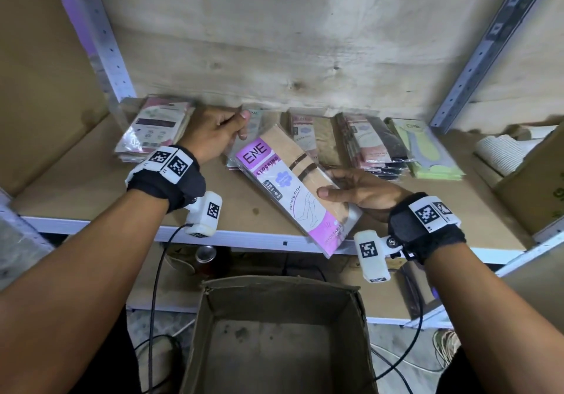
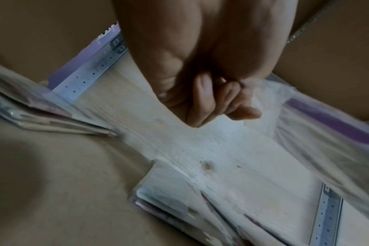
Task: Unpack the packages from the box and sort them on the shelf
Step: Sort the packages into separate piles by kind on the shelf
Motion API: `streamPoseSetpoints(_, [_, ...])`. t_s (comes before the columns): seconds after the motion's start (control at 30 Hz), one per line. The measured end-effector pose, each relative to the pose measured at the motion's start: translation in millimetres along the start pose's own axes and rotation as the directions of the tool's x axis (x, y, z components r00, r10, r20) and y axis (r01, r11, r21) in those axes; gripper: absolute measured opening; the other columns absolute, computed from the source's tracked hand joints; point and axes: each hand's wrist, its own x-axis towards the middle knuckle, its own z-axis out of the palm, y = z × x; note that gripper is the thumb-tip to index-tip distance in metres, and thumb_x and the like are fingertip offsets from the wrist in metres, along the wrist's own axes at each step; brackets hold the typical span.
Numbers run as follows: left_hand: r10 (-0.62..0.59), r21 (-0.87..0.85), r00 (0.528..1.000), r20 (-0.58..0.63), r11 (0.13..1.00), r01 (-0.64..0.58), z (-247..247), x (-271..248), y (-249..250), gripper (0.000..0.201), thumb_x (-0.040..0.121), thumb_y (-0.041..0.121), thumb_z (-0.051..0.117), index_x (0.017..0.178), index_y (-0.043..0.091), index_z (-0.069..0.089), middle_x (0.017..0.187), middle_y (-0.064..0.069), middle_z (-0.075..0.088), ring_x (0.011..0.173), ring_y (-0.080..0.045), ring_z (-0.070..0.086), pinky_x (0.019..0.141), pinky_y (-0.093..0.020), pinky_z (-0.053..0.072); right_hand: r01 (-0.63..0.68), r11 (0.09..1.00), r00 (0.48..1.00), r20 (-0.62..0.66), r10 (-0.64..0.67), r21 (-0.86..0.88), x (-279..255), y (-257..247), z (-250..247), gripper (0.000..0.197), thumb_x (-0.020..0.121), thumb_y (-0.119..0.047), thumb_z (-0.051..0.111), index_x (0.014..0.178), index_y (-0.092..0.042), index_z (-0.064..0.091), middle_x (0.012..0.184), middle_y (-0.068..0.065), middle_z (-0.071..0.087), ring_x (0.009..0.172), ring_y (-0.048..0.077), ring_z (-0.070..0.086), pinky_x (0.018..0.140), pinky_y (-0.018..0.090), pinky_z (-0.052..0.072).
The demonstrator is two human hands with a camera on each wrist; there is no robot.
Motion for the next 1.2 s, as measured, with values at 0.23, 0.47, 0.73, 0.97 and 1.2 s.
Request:
streamPoseSetpoints(0.23, [-0.129, -0.119, 0.991, 0.037, 0.984, 0.133, 3, -6, 3, 0.05, 0.097, 0.046, 0.053, 0.062, 0.011, 0.061, 0.044, 0.014, 0.059, 0.036, 0.003, 0.043, 0.042, -0.009, 0.035, 0.02, 1.0, 0.999, 0.037, -0.019, -0.017, -4, 2, -3, 0.051, 0.079, -0.015, 0.067, 0.124, 0.007, 0.056, 0.122, 0.017, 0.067, 0.102, 0.025, 0.068, 0.087, 0.032, 0.058])
streamPoseSetpoints(0.47, [-0.16, -0.06, 0.984, 0.072, 0.984, 0.165, 3, -8, 4, 0.054, 0.098, 0.049, 0.048, 0.056, 0.015, 0.049, 0.043, 0.007, 0.049, 0.037, -0.005, 0.04, 0.042, -0.014, 0.035, 0.02, 0.998, 0.998, 0.055, -0.017, -0.053, -5, 2, -7, 0.046, 0.08, -0.02, 0.067, 0.121, -0.001, 0.059, 0.121, 0.017, 0.068, 0.105, 0.026, 0.068, 0.086, 0.033, 0.058])
streamPoseSetpoints(0.73, [-0.155, 0.059, 0.986, 0.063, 0.987, 0.151, -2, -10, 4, 0.059, 0.1, 0.052, 0.041, 0.053, 0.016, 0.044, 0.033, 0.004, 0.042, 0.03, -0.002, 0.038, 0.043, -0.013, 0.037, 0.021, 0.996, 0.999, 0.052, -0.016, -0.09, -1, 2, -6, 0.035, 0.093, -0.003, 0.056, 0.127, 0.004, 0.054, 0.126, 0.026, 0.062, 0.113, 0.037, 0.062, 0.093, 0.038, 0.055])
streamPoseSetpoints(0.97, [-0.181, 0.07, 0.981, 0.067, 0.982, 0.176, -4, -9, -8, 0.071, 0.092, 0.071, 0.036, 0.041, 0.023, 0.047, 0.036, 0.004, 0.04, 0.04, -0.012, 0.043, 0.065, -0.025, 0.035, 0.019, 0.992, 0.998, 0.066, -0.011, -0.127, 3, -4, -1, 0.024, 0.091, -0.008, 0.059, 0.115, -0.003, 0.059, 0.111, 0.015, 0.069, 0.093, 0.018, 0.07, 0.075, 0.024, 0.057])
streamPoseSetpoints(1.2, [-0.252, -0.186, 0.953, 0.167, 0.941, 0.282, -3, -10, -17, 0.059, 0.086, 0.072, 0.047, 0.056, 0.023, 0.061, 0.052, 0.003, 0.057, 0.044, -0.012, 0.05, 0.052, -0.021, 0.037, 0.008, 0.996, 1.0, 0.025, -0.006, -0.087, 3, -7, 6, 0.047, 0.088, -0.011, 0.061, 0.127, 0.012, 0.05, 0.127, 0.031, 0.059, 0.109, 0.034, 0.062, 0.088, 0.033, 0.056])
